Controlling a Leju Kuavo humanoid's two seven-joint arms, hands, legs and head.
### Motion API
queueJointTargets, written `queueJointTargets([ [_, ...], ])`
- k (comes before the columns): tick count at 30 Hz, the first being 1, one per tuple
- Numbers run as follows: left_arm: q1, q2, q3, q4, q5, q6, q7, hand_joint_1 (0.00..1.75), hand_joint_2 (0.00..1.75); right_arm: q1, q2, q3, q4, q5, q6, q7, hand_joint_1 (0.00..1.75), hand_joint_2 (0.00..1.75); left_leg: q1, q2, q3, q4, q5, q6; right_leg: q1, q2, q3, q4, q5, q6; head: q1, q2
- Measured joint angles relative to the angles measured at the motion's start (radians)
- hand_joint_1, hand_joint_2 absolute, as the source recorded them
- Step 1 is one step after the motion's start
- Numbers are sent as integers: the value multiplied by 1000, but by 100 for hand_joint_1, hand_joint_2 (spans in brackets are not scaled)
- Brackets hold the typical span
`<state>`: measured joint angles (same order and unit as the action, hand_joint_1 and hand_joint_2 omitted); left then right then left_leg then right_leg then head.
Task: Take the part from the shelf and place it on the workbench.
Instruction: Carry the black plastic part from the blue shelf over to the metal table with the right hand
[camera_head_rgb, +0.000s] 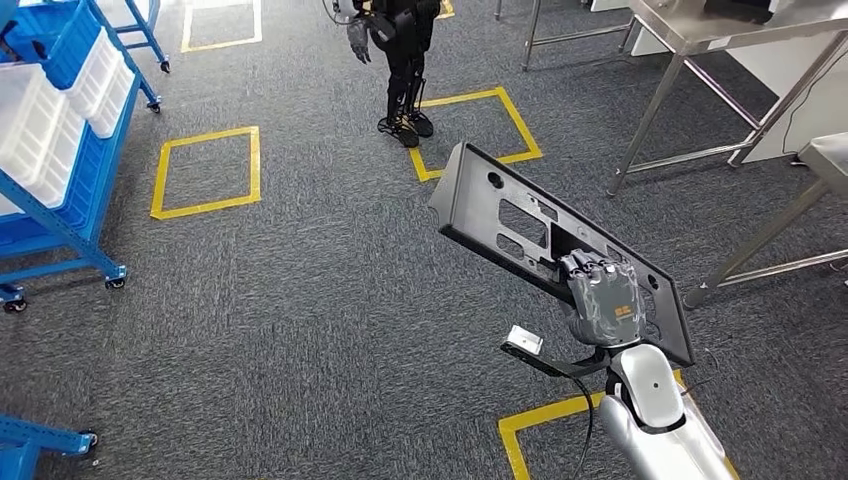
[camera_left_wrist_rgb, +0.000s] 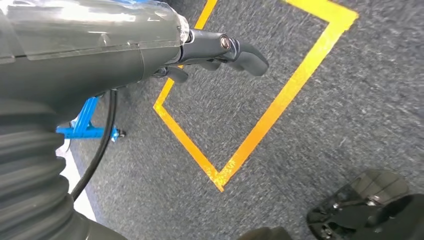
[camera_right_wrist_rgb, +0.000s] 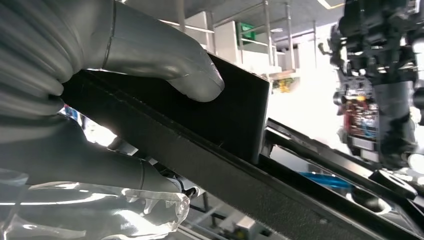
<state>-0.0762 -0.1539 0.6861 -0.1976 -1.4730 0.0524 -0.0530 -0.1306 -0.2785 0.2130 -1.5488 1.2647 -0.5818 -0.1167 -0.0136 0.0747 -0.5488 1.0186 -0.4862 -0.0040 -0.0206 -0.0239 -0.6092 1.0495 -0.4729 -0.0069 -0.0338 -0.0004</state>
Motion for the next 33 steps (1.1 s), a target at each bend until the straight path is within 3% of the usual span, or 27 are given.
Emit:
queueJointTargets([
  [2, -2, 0, 3, 0, 1, -2, -5, 0, 175, -14, 0, 1, 8, -3, 0, -2, 175, 175, 5, -25, -17, 43, -33, -11, -2, 13, -1, -3, 5, -11, 0, 0],
  [5, 1, 0, 8, 0, 5, -7, -6, 0, 175, -33, 0, 3, 19, -4, 0, -3, 175, 175, 8, -64, -100, 230, -124, -19, 1, 36, -4, -3, 8, -21, 0, 0],
  [6, 2, 0, 11, 0, 7, -11, -6, 0, 175, -38, 0, 3, 23, -4, 0, -4, 175, 175, 8, -66, -123, 276, -135, -19, 3, 45, -4, -3, 9, -22, 0, 0],
  [7, 2, 0, 12, 0, 9, -16, -6, 0, 175, -43, 0, 4, 26, -4, 0, -6, 175, 175, 8, -67, -130, 288, -127, -16, 5, 55, -4, -3, 9, -22, 0, 0],
  [9, 3, 0, 15, 0, 12, -26, -3, 0, 175, -57, 0, 5, 32, 0, 0, -8, 175, 175, 8, -79, -92, 198, -62, -7, 6, 76, -3, -2, 10, -21, 0, 0],
  [11, 3, 0, 17, 0, 15, -38, 2, 0, 175, -78, 0, 6, 34, 12, 6, -7, 175, 175, 7, -117, -34, 64, -4, 4, 6, 95, -5, -2, 13, -17, 0, 0],
  [13, 2, 0, 21, 0, 20, -53, 9, 0, 175, -98, 0, 7, 34, 28, 19, -2, 175, 175, 4, -139, -9, 7, 8, 9, 2, 112, -11, -3, 19, -7, 0, 0],
  [15, 0, 0, 26, 0, 24, -65, 17, 0, 175, -114, -4, 8, 32, 38, 31, 5, 175, 175, 3, -125, -6, -7, 15, 18, -2, 123, -17, -8, 25, 6, 0, 0],
  [17, 0, -1, 30, 0, 26, -73, 22, 0, 175, -131, -12, 8, 28, 45, 40, 8, 175, 175, 4, -106, -1, -30, 30, 31, -1, 92, -29, 12, 7, 14, 0, 0],
  [19, 1, -2, 36, 0, 31, -80, 27, 0, 175, -154, -19, 8, 25, 52, 48, 10, 175, 175, 4, -85, 0, -41, 38, 39, 3, 47, -72, 106, -52, 19, 0, 0],
  [21, 2, -2, 41, 0, 36, -88, 31, 0, 175, -176, -28, 9, 21, 65, 66, 17, 175, 175, 4, -64, -3, -39, 38, 40, 1, 36, -124, 224, -101, 26, 0, 0],
  [22, 2, -2, 43, 0, 36, -91, 33, 0, 175, -190, -37, 11, 19, 71, 81, 21, 175, 175, 4, -54, -5, -37, 37, 40, -1, 34, -132, 247, -100, 30, 0, 0],
  [23, 2, -2, 45, 0, 36, -94, 34, 0, 175, -207, -49, 12, 16, 75, 98, 24, 175, 175, 4, -44, -6, -34, 35, 39, -4, 30, -121, 231, -82, 34, 0, 0],
  [25, 2, -2, 48, 0, 36, -98, 34, 0, 175, -257, -81, 15, 10, 68, 135, 26, 175, 175, 4, -26, -9, -21, 28, 33, -7, 3, -57, 112, -25, 40, 0, 0],
  [27, 2, 0, 50, 0, 35, -99, 33, 0, 175, -313, -114, 16, 5, 55, 167, 21, 175, 175, -1, -13, -14, -4, 18, 24, -3, -25, -10, 17, 3, 31, 0, 0],
  [28, 2, 1, 51, 0, 35, -99, 32, 0, 175, -339, -129, 17, 4, 51, 182, 18, 175, 175, -4, -7, -16, 1, 14, 20, 0, -30, -4, 1, 3, 23, 0, 0],
  [30, 2, 3, 53, 0, 33, -100, 29, 0, 175, -392, -155, 22, 3, 49, 217, 13, 175, 175, -6, 4, -18, 5, 10, 12, 1, -11, -9, 2, 6, 7, 0, 0],
  [32, 1, 4, 54, 0, 31, -100, 25, 0, 175, -452, -174, 28, 3, 52, 255, 14, 175, 175, -3, -14, -28, 30, -11, 0, -2, 5, -12, -1, 11, -3, 0, 0],
  [33, 1, 4, 54, 0, 31, -101, 23, 0, 175, -487, -181, 34, 3, 55, 274, 16, 175, 175, 0, -32, -45, 70, -37, -5, -4, 12, -13, -3, 14, -8, 0, 0],
])
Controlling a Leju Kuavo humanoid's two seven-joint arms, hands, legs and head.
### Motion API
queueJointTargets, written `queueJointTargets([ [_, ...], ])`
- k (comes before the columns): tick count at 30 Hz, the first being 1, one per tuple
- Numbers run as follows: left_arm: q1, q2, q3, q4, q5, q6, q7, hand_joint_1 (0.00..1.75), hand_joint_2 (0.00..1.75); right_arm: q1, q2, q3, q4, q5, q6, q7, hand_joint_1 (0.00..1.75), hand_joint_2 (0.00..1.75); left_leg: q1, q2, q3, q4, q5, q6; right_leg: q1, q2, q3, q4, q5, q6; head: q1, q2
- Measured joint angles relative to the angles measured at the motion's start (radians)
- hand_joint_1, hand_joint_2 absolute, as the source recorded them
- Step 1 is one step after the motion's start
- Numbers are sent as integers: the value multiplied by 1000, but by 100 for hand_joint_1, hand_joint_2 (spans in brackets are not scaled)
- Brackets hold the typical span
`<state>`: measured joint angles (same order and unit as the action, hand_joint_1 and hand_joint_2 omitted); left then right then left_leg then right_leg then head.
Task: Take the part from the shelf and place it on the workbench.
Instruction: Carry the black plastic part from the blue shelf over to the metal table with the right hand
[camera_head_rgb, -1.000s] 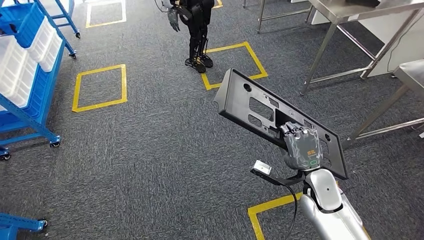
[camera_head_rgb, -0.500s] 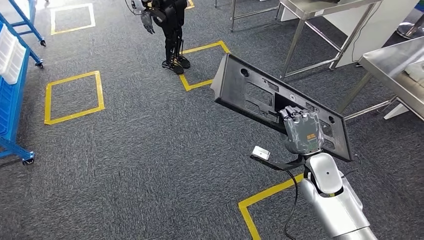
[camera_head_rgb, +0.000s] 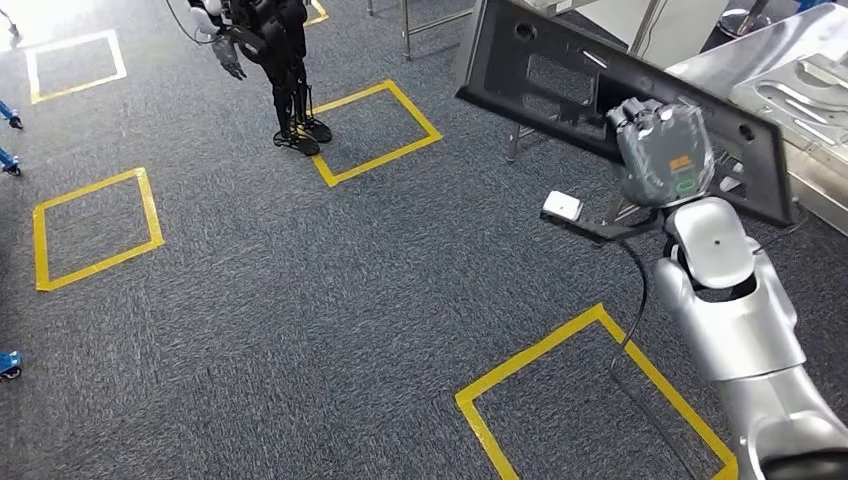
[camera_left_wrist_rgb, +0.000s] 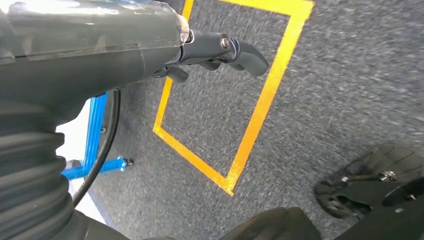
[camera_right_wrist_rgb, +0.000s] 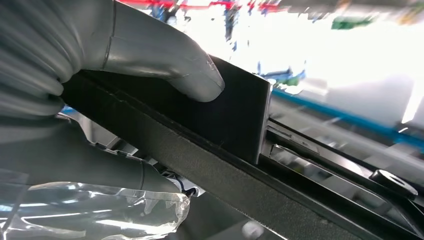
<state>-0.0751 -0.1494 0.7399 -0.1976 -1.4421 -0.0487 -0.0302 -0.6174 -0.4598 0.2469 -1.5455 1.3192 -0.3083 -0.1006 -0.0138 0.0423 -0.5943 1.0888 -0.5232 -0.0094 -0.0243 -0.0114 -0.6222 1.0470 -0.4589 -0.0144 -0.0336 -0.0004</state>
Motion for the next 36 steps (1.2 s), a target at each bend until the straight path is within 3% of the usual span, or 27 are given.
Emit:
queueJointTargets([
  [2, 1, 0, 0, 0, 0, -2, -4, 0, 175, -73, -11, 16, 4, 3, 36, 5, 175, 175, 5, -28, -60, 133, -65, -7, 1, 18, -3, 0, 3, -6, 0, 0],
  [3, 1, 0, 1, 0, 0, -3, -6, 0, 175, -110, -17, 27, 7, 0, 54, 6, 175, 175, 6, -33, -90, 197, -86, -8, 2, 28, -5, 1, 4, -7, 0, 0],
  [4, 1, 0, 1, 0, 0, -3, -7, 0, 175, -146, -22, 38, 13, -6, 71, 6, 175, 175, 6, -34, -108, 231, -89, -8, 3, 37, -6, 1, 5, -8, 0, 0],
  [5, 1, 0, 2, 0, 0, -4, -8, 0, 175, -182, -28, 49, 21, -14, 87, 6, 175, 175, 6, -36, -108, 225, -72, -5, 3, 47, -6, 1, 6, -8, 0, 0],
  [6, 1, 0, 3, 0, 1, -4, -8, 0, 175, -218, -33, 61, 29, -23, 99, 6, 175, 175, 6, -40, -90, 180, -38, -1, 3, 57, -6, 1, 6, -7, 0, 0],
  [8, 1, 0, 7, 0, 2, -4, -11, 0, 175, -281, -41, 86, 47, -36, 113, 7, 175, 175, 5, -71, -28, 35, 36, 11, 1, 76, -7, 1, 8, -3, 0, 0],
  [9, 2, 0, 9, 0, 2, -4, -12, 0, 175, -305, -44, 98, 55, -40, 116, 8, 175, 175, 5, -87, -3, -21, 56, 16, -1, 85, -8, 0, 11, 1, 0, 0],
  [11, 1, 0, 10, 0, 2, -4, -15, 0, 175, -334, -50, 121, 70, -45, 119, 11, 175, 175, 2, -101, 16, -64, 62, 22, -5, 101, -14, -4, 17, 13, 0, 0],
  [12, 1, 0, 11, 0, 2, -4, -16, 0, 175, -343, -54, 130, 75, -46, 119, 11, 175, 175, 2, -94, 17, -71, 65, 25, -7, 108, -16, -8, 22, 20, 0, 0],
  [13, 0, 0, 11, 0, 2, -4, -17, 0, 175, -350, -60, 136, 79, -47, 119, 12, 175, 175, 2, -86, 19, -81, 70, 28, -8, 104, -18, -9, 22, 25, 0, 0],
  [15, 0, -1, 11, 0, 2, -4, -20, 0, 175, -368, -72, 146, 85, -52, 120, 15, 175, 175, 5, -68, 25, -104, 84, 38, -3, 68, -37, 28, -8, 29, 0, 0],
  [16, 0, -2, 11, 0, 2, -4, -22, 0, 175, -375, -78, 151, 87, -57, 120, 18, 175, 175, 6, -58, 26, -110, 88, 42, -1, 45, -59, 77, -38, 30, 0, 0],
  [18, 2, -2, 12, 0, 2, -4, -27, 0, 175, -382, -88, 160, 90, -66, 120, 25, 175, 175, 6, -40, 24, -110, 88, 45, 0, 26, -115, 199, -94, 34, 0, 0],
  [19, 2, -2, 12, 0, 2, -4, -28, 0, 175, -382, -93, 165, 91, -70, 120, 28, 175, 175, 6, -31, 24, -108, 87, 45, -1, 24, -131, 236, -102, 38, 0, 0],
  [20, 2, -2, 12, 0, 3, -4, -29, 0, 175, -380, -98, 169, 92, -72, 120, 30, 175, 175, 7, -22, 23, -105, 85, 44, -2, 21, -131, 240, -92, 41, 0, 0],
  [21, 2, -2, 12, 0, 3, -3, -30, 0, 175, -380, -102, 173, 93, -74, 119, 32, 175, 175, 8, -12, 22, -101, 82, 42, -4, 14, -110, 203, -66, 45, 0, 0],
  [23, 2, -1, 14, 0, 3, -3, -31, 0, 175, -380, -108, 178, 94, -77, 117, 38, 175, 175, 6, 5, 21, -86, 71, 34, -3, -19, -40, 75, -11, 48, 0, 0],
  [25, 1, 1, 16, 0, 5, -4, -31, 0, 175, -380, -111, 182, 95, -77, 115, 43, 175, 175, 1, 19, 18, -72, 61, 25, 2, -39, -4, 2, 6, 39, 0, 0],
  [28, 1, 3, 19, 0, 7, -7, -26, 0, 175, -378, -113, 186, 98, -75, 114, 46, 175, 175, -1, 36, 18, -65, 52, 13, 2, -14, -10, -1, 7, 20, 0, 0],
  [30, 0, 4, 19, 0, 8, -9, -25, 0, 175, -381, -114, 187, 99, -75, 114, 47, 175, 175, 3, 14, 3, -28, 22, 2, -1, 1, -11, -4, 12, 9, 0, 0],
  [32, 0, 4, 20, 0, 11, -11, -25, 0, 175, -384, -113, 189, 99, -75, 114, 46, 175, 175, 7, -22, -46, 87, -40, -5, 0, 16, -12, -5, 14, 1, 0, 0],
  [34, 1, 4, 23, 0, 13, -13, -25, 0, 175, -384, -112, 194, 103, -74, 114, 45, 175, 175, 8, -33, -102, 208, -84, -6, 3, 34, -13, -5, 15, -2, 0, 0],
  [35, 1, 4, 25, 0, 14, -14, -25, 0, 175, -384, -112, 197, 105, -73, 114, 45, 175, 175, 8, -34, -111, 226, -80, -4, 4, 44, -12, -5, 16, -2, 0, 0],
  [36, 1, 4, 26, 0, 15, -14, -25, 0, 175, -384, -112, 198, 106, -72, 113, 44, 175, 175, 8, -37, -102, 204, -57, -1, 5, 54, -12, -5, 16, -2, 0, 0],
])
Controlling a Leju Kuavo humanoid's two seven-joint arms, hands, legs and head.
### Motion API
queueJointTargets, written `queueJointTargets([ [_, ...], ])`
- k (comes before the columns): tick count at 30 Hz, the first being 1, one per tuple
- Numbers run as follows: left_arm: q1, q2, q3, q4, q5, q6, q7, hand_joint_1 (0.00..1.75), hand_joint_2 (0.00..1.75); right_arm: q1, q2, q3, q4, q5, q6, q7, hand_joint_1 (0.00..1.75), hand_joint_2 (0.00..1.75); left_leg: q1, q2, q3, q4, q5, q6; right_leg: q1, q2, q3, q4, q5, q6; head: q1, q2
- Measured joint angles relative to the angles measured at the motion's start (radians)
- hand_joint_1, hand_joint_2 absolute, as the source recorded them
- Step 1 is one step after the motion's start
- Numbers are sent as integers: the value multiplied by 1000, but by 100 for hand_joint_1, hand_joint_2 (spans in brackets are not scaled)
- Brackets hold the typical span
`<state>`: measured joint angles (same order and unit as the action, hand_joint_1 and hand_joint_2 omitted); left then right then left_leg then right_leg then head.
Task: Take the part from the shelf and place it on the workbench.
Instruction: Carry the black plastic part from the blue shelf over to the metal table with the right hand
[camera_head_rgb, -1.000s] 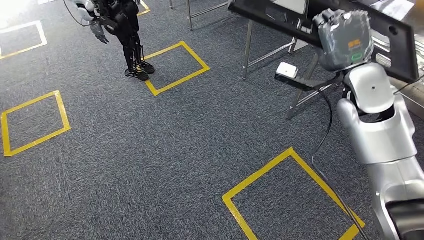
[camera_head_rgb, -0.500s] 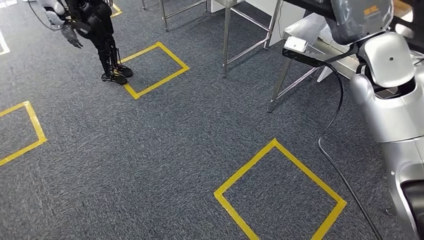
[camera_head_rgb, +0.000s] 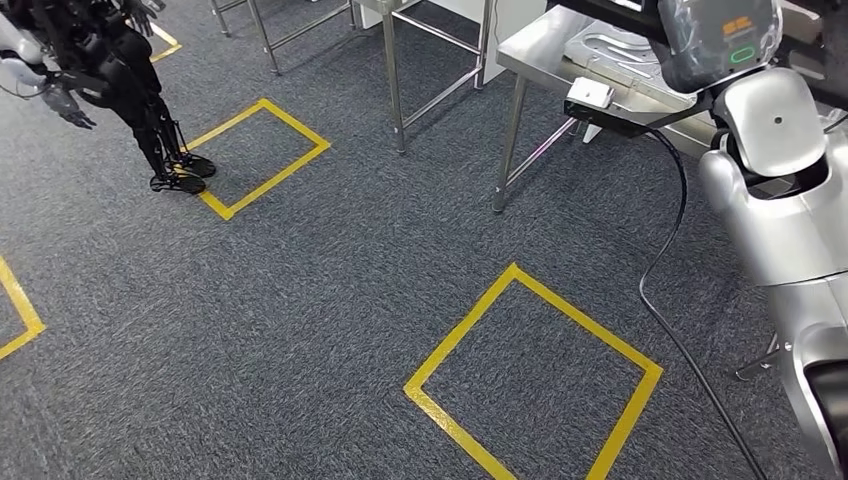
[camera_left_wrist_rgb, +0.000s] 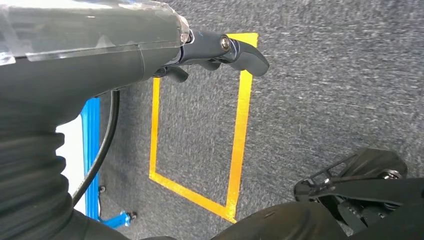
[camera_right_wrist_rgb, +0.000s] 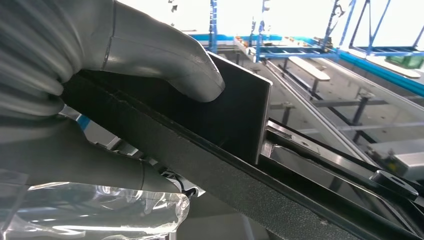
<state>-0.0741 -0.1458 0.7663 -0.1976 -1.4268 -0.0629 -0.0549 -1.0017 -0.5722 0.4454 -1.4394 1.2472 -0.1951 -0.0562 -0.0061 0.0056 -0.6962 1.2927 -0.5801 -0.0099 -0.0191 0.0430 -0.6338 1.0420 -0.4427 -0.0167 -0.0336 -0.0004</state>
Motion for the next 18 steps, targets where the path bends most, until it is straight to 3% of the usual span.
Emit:
queueJointTargets([
  [1, 0, 0, 1, 0, 1, 0, 0, 0, 175, -1, 0, 1, 1, 1, -1, 0, 175, 175, 0, -8, 26, -58, 36, 6, 0, 10, 1, 0, 0, 0, 0, 0],
  [3, 0, 0, 5, 0, 3, -1, 0, 0, 175, -3, 0, 2, 2, 2, -3, 1, 175, 175, 0, -51, 88, -195, 96, 20, -1, 30, 0, 0, 3, 5, 0, 0],
  [5, 0, 0, 8, 0, 5, -1, 0, 0, 175, -2, 1, 4, 4, 4, -8, 2, 175, 175, -2, -82, 117, -260, 111, 28, -6, 49, -7, -1, 9, 16, 0, 0],
  [7, -1, -1, 9, 0, 6, -1, 0, 0, 175, 0, 1, 5, 7, 9, -10, 4, 175, 175, -2, -68, 122, -274, 116, 33, -11, 65, -12, -6, 16, 30, 0, 0],
  [8, -1, -3, 10, 0, 6, 0, 0, 0, 175, -1, 1, 6, 8, 11, -11, 6, 175, 175, 0, -57, 124, -285, 123, 37, -10, 56, -16, -4, 13, 35, 0, 0],
  [10, -2, -5, 10, 0, 6, 2, -1, 0, 175, -6, 1, 6, 10, 13, -12, 10, 175, 175, 3, -34, 130, -306, 136, 47, -6, 12, -40, 46, -24, 41, 0, 0],
  [12, -1, -6, 11, 0, 6, 3, -1, 0, 175, -8, 2, 6, 12, 14, -13, 12, 175, 175, 1, -13, 129, -310, 139, 52, -5, -26, -92, 163, -87, 45, 0, 0],
  [14, 0, -6, 14, 0, 6, 3, -1, 0, 175, -4, 2, 7, 16, 14, -12, 12, 175, 175, 1, 8, 127, -307, 138, 51, -8, -34, -124, 243, -108, 51, 0, 0],
  [15, 0, -6, 15, 0, 6, 3, 0, 0, 175, -3, 2, 7, 17, 14, -13, 13, 175, 175, 1, 18, 126, -304, 136, 50, -9, -38, -114, 230, -93, 54, 0, 0],
  [16, 0, -6, 16, 0, 6, 4, 0, 0, 175, -3, 2, 7, 19, 16, -15, 14, 175, 175, 1, 28, 125, -299, 133, 48, -11, -46, -85, 182, -64, 56, 0, 0],
  [18, -1, -5, 16, 0, 6, 4, 1, 0, 175, -2, 3, 7, 20, 25, -24, 19, 175, 175, -3, 43, 123, -287, 124, 41, -8, -85, -14, 51, -17, 55, 0, 0],
])
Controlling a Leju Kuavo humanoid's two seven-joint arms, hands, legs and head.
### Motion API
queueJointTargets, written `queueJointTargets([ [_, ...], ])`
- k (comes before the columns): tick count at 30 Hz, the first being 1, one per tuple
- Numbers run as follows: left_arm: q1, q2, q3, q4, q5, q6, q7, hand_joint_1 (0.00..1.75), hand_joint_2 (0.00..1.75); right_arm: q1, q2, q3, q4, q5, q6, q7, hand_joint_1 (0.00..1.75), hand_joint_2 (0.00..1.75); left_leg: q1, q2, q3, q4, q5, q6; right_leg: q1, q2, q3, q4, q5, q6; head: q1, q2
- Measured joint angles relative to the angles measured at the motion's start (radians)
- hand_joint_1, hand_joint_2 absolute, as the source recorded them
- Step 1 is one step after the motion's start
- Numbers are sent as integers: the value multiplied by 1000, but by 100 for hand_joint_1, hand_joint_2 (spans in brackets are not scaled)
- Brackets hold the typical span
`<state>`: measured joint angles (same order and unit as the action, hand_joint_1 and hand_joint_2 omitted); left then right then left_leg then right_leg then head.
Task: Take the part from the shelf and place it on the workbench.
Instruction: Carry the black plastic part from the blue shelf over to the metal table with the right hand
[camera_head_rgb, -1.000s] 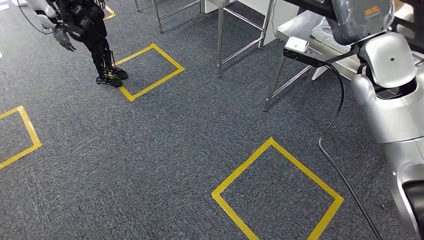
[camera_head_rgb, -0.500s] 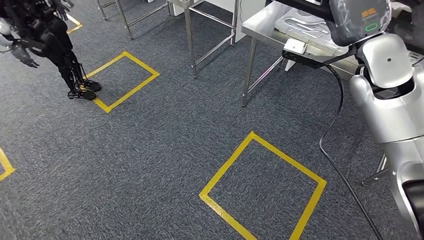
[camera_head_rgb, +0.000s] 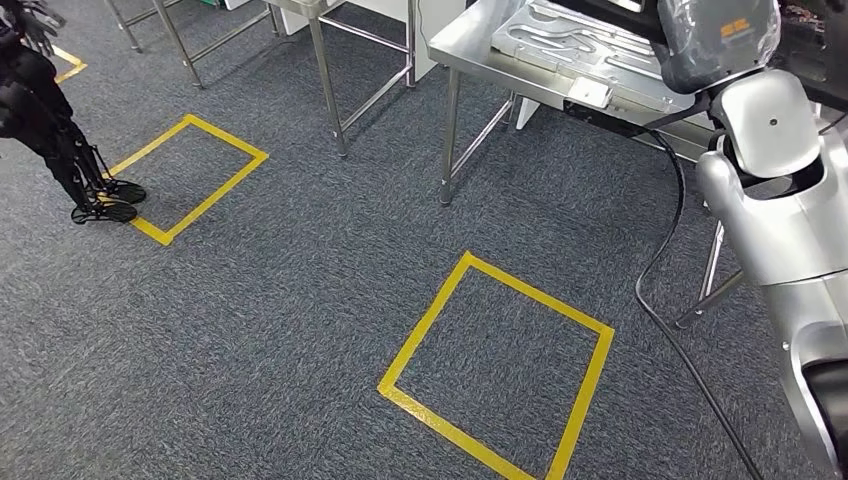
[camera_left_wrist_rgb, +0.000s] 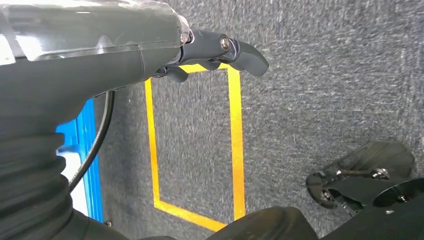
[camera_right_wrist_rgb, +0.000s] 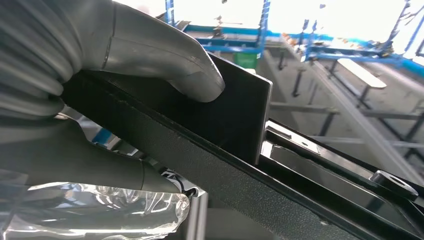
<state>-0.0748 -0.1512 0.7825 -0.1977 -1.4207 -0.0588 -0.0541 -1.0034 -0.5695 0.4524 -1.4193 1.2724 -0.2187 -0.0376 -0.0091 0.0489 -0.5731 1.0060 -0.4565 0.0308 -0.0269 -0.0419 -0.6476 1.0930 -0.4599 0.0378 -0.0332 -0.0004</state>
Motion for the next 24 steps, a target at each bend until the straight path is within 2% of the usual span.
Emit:
queueJointTargets([
  [1, 0, 0, 0, 0, 0, 0, 0, 0, 175, 2, 1, 0, 0, 6, -5, 4, 175, 175, -3, 7, -1, 6, -4, -4, 3, -12, 21, -41, 10, -5, 0, 0],
  [2, 0, 1, 0, 0, 0, 0, 1, 0, 175, 6, 2, 1, 1, 12, -10, 7, 175, 175, -6, 13, -2, 9, -8, -8, 7, -18, 30, -60, 11, -10, 0, 0],
  [4, 0, 2, 1, 0, 0, 1, 1, 0, 175, 17, 3, 1, 3, 20, -14, 12, 175, 175, -8, 27, 0, 11, -11, -16, 8, 1, 26, -61, 13, -21, 0, 0],
  [6, -1, 3, 1, 0, 0, 1, 1, 0, 175, 22, 3, 1, 4, 22, -15, 14, 175, 175, -5, 13, -8, 32, -30, -27, 3, 17, 25, -64, 17, -30, 0, 0],
  [8, -1, 3, 1, 0, 0, 1, 1, 0, 175, 24, 4, 1, 4, 20, -18, 14, 175, 175, 1, -23, -48, 126, -88, -38, -1, 32, 24, -65, 20, -38, 0, 0],
  [10, 0, 2, 1, 0, -1, 1, 1, 0, 175, 29, 5, 1, 4, 19, -21, 15, 175, 175, 3, -39, -106, 260, -145, -43, -1, 50, 22, -65, 22, -41, 0, 0],
  [11, 1, 2, 1, 0, -1, 1, 1, 0, 175, 33, 6, 1, 4, 19, -22, 15, 175, 175, 4, -40, -123, 297, -151, -43, -1, 60, 22, -65, 22, -41, 0, 0],
  [12, 1, 2, 1, 0, -1, 1, 1, 0, 175, 36, 6, 1, 4, 19, -22, 15, 175, 175, 4, -42, -124, 297, -138, -43, -1, 70, 22, -64, 22, -41, 0, 0],
  [13, 1, 2, 1, 0, -1, 0, 1, 0, 175, 39, 6, 1, 4, 19, -23, 15, 175, 175, 5, -45, -107, 259, -108, -41, -1, 81, 23, -64, 23, -40, 0, 0],
  [14, 1, 2, 1, 0, -2, 0, 1, 0, 175, 40, 6, 1, 4, 19, -23, 15, 175, 175, 7, -57, -78, 193, -69, -39, -2, 92, 23, -63, 23, -39, 0, 0],
  [16, 1, 2, 1, 0, -3, -1, 0, 0, 175, 43, 6, 1, 4, 19, -24, 15, 175, 175, 12, -93, -24, 70, -20, -33, -1, 114, 18, -61, 26, -31, 0, 0],
  [17, 1, 1, 1, 0, -4, -2, -1, 0, 175, 45, 6, 1, 4, 19, -24, 15, 175, 175, 13, -106, -10, 38, -14, -31, -1, 124, 14, -61, 29, -24, 0, 0],
  [18, 0, 1, 1, 0, -4, -2, -2, 0, 175, 48, 6, 1, 4, 19, -25, 15, 175, 175, 12, -109, -6, 27, -17, -27, -1, 134, 10, -62, 33, -17, 0, 0],
  [19, 0, 0, 1, 0, -5, -3, -2, 0, 175, 52, 6, 0, 4, 19, -26, 15, 175, 175, 12, -101, -5, 22, -16, -22, -3, 143, 7, -65, 37, -10, 0, 0],
  [20, -1, -1, 1, 0, -5, -3, -3, 0, 175, 58, 6, -1, 4, 20, -27, 16, 175, 175, 12, -91, -4, 18, -11, -15, -5, 143, 5, -66, 38, -4, 0, 0],
  [22, -2, -2, 1, 0, -6, -4, -3, 0, 175, 65, 6, -4, 4, 23, -30, 18, 175, 175, 13, -72, -2, 5, -1, 2, -4, 107, -13, -31, 12, 4, 0, 0],
  [24, -1, -3, 1, 0, -7, -4, -3, 0, 175, 69, 6, -4, 4, 25, -33, 19, 175, 175, 10, -55, -3, -1, 3, 10, -1, 62, -63, 80, -51, 8, 0, 0],
])
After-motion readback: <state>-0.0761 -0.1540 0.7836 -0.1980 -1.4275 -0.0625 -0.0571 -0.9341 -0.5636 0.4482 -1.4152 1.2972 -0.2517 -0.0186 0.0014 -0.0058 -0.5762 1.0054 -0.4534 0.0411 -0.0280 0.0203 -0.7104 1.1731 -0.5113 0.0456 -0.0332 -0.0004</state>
